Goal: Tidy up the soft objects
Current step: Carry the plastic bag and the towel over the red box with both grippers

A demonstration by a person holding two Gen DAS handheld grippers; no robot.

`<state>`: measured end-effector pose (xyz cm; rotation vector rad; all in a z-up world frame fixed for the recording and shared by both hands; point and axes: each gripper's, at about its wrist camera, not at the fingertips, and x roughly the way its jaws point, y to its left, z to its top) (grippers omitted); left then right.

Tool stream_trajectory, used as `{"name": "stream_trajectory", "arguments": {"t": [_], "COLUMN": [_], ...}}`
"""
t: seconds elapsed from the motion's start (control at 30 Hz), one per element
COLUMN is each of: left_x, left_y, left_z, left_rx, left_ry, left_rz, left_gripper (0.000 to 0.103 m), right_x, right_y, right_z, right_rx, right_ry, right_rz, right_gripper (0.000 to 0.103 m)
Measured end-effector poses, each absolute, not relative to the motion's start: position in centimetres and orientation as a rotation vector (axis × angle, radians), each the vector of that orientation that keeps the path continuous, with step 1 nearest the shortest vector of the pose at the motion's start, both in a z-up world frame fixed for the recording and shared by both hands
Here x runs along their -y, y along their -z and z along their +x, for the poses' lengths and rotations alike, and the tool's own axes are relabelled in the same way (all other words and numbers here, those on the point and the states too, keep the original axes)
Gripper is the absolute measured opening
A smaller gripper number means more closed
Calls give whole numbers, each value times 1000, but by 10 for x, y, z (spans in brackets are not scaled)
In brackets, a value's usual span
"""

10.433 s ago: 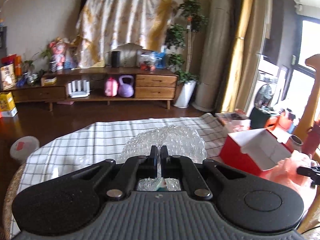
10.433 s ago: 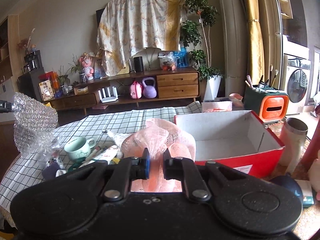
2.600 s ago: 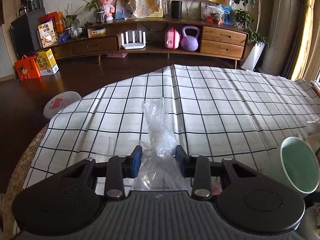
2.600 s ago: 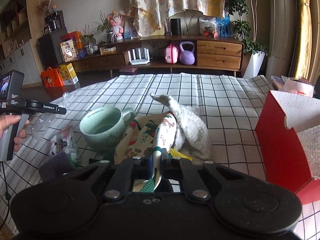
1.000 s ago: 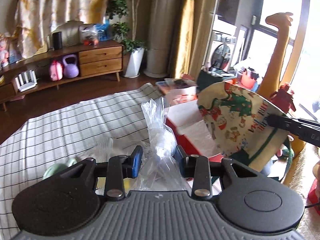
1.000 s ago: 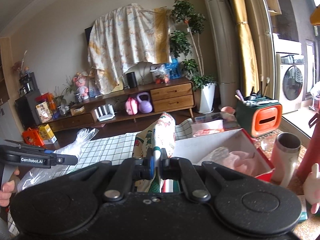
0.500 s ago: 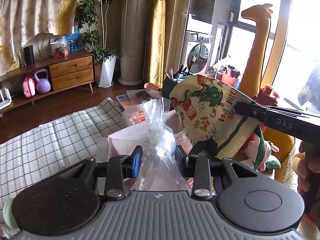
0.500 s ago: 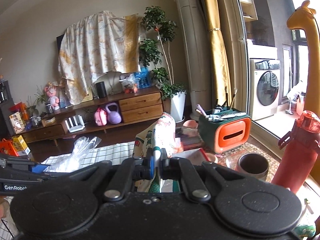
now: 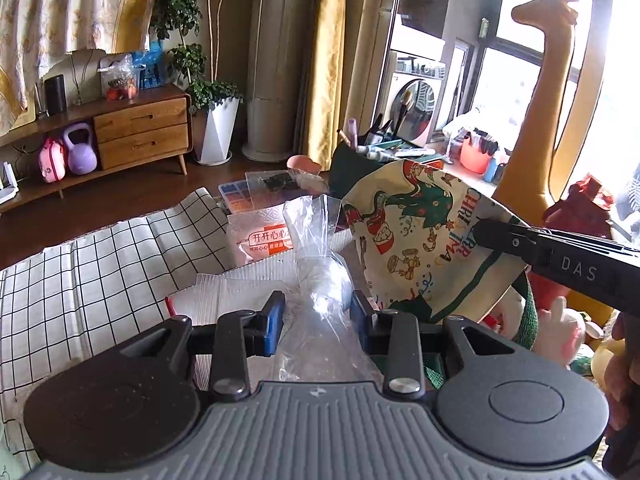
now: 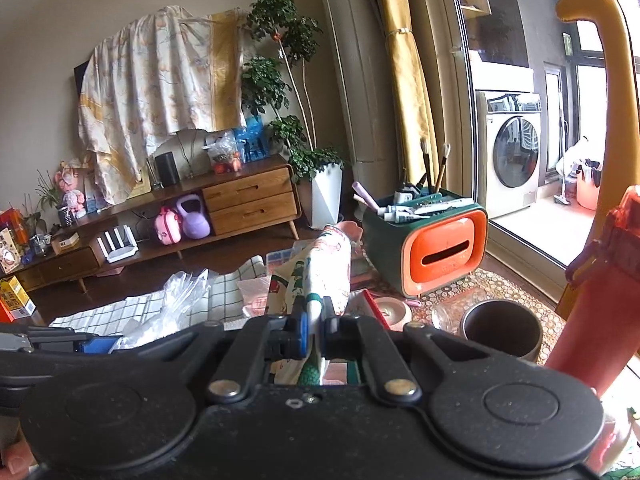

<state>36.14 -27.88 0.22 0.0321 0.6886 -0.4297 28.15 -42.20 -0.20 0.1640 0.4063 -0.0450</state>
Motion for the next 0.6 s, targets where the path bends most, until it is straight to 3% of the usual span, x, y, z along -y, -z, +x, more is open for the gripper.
{"name": "stream_trajectory", "arguments": {"t": [0.6], "left_x": [299], "left_y": [77], "left_z": [406], "left_rx": [-866], "left_ry": [408], "left_rz": [93], "left_gripper": [34], "right_x": [418], "right_y": [76], "right_z": [312], "right_rx": [-591], "right_ry": [21], "right_rz": [169], "right_gripper": [6]}}
